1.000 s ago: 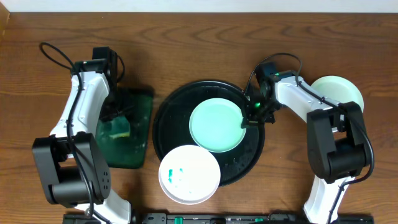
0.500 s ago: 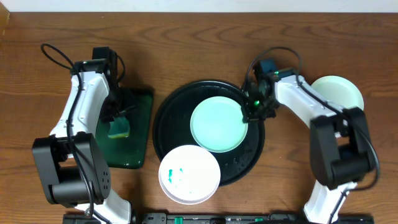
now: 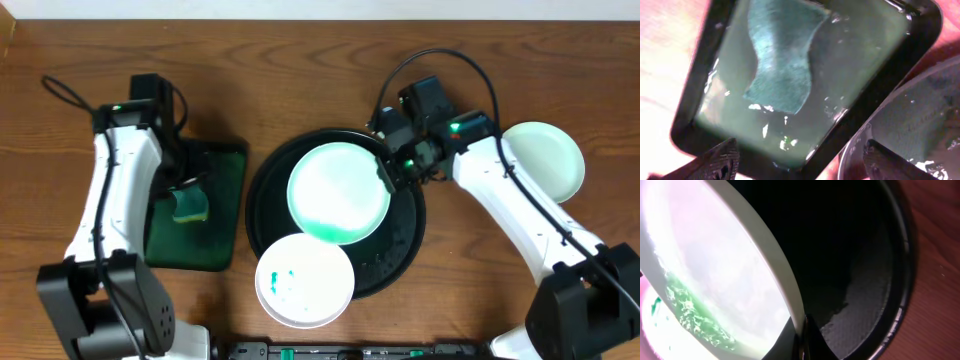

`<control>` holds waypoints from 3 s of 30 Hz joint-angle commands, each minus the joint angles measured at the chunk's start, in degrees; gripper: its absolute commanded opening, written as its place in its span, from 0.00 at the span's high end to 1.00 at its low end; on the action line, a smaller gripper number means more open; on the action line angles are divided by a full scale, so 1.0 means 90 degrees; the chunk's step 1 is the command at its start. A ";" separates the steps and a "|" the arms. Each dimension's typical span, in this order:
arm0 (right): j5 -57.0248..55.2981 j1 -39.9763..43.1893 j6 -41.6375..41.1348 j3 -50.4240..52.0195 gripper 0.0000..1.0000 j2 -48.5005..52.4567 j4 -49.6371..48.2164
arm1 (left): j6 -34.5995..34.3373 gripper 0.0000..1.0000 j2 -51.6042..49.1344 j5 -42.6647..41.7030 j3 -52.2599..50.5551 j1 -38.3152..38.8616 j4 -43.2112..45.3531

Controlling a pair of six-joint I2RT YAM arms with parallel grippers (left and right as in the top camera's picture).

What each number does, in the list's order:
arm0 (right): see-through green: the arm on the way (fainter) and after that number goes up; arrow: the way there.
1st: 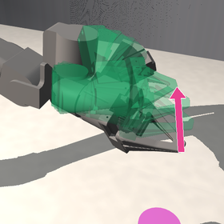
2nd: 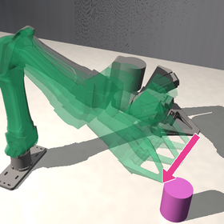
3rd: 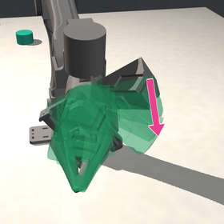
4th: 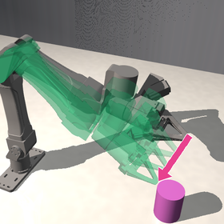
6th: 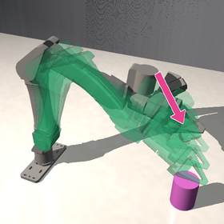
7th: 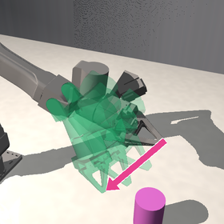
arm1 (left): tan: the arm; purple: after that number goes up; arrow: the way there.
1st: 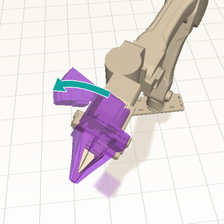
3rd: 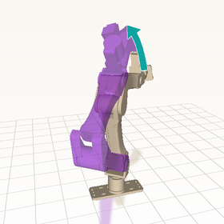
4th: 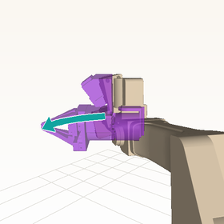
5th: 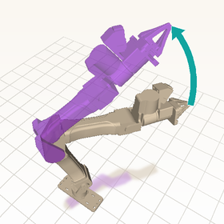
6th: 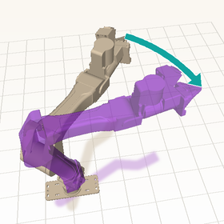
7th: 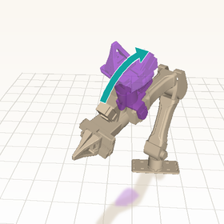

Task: Clean dirty plates on tray and stack at the side
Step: 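Lift the cleaned plate by its rim with the right gripper, then carry the plate right and stack it on the plate on the table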

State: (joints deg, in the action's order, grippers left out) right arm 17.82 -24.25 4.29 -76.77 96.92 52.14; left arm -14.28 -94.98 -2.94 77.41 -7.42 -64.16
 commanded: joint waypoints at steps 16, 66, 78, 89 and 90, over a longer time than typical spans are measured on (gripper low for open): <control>-0.1350 -0.0347 -0.0333 -0.0491 0.99 -0.0124 -0.0051 | 0.0180 0.16 0.0117 -0.0991 0.0318 -0.0988 -0.0483; -0.8043 -0.2905 0.0058 -0.1576 0.99 0.0474 0.0736 | 0.0685 0.15 0.0117 -0.1773 0.0318 -0.0988 -0.0005; -0.9811 -0.3665 0.0471 -0.1576 0.99 0.0474 0.0763 | 0.0680 0.15 0.0117 -0.1775 0.0318 -0.0988 -0.0007; -1.0103 -0.4022 0.0580 -0.1576 0.99 0.0474 0.0746 | 0.0682 0.15 0.0117 -0.1792 0.0318 -0.0988 -0.0012; -1.0103 -0.4022 0.0580 -0.1576 0.99 0.0474 0.0748 | 0.0680 0.15 0.0117 -0.1790 0.0318 -0.0988 -0.0010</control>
State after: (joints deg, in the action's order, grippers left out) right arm -69.19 -60.36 9.13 -89.73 101.43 58.92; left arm -8.93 -94.70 -18.13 78.89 -16.10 -64.07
